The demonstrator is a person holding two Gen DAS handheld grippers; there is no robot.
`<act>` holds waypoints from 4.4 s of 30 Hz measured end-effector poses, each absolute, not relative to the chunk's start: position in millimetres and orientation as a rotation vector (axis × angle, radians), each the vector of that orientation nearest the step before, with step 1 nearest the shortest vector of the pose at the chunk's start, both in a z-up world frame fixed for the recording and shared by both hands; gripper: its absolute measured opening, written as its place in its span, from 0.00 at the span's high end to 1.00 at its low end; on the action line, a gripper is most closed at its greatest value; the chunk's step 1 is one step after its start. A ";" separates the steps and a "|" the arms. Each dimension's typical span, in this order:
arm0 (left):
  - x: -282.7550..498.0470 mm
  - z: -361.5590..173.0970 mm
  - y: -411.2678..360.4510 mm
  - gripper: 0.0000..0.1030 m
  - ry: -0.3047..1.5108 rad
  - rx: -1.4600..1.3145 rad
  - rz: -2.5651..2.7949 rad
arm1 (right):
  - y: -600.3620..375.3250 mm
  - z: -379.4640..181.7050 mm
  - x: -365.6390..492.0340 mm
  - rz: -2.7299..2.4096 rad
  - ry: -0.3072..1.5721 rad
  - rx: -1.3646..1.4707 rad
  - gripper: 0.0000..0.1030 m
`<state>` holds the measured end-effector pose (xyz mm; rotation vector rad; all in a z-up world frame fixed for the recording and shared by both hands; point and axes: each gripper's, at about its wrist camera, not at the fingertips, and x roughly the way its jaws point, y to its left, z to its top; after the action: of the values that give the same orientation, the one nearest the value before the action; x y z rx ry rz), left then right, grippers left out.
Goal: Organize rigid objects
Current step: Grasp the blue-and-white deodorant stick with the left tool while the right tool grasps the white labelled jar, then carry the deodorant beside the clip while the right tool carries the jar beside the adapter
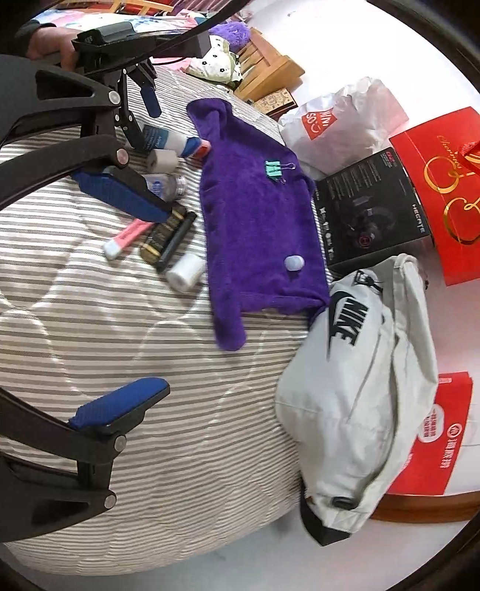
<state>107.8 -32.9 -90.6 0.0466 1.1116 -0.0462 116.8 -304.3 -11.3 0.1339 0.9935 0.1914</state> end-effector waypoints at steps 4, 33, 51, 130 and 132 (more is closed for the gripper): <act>113.6 -93.8 -33.0 0.25 1.084 0.052 -0.047 | -304.2 -23.5 112.0 0.195 1.011 0.125 0.17; 125.1 -95.8 -31.9 0.65 0.988 -0.002 -0.154 | -259.4 -83.3 192.4 0.367 0.992 -0.197 0.46; 117.4 -93.5 -24.8 0.65 0.990 0.006 -0.138 | -266.8 -96.3 180.5 0.372 1.053 -0.199 0.68; 240.5 -52.9 46.7 0.67 0.888 -0.102 -0.114 | -225.5 -58.6 281.2 0.323 0.975 -0.066 0.70; 250.2 -56.8 45.8 0.67 0.897 -0.100 -0.118 | -222.5 -62.6 291.5 0.319 0.982 -0.071 0.70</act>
<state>250.2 45.8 -56.8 -0.0998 0.8974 -0.1176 291.5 -222.5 -62.6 -0.0713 0.9822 0.3191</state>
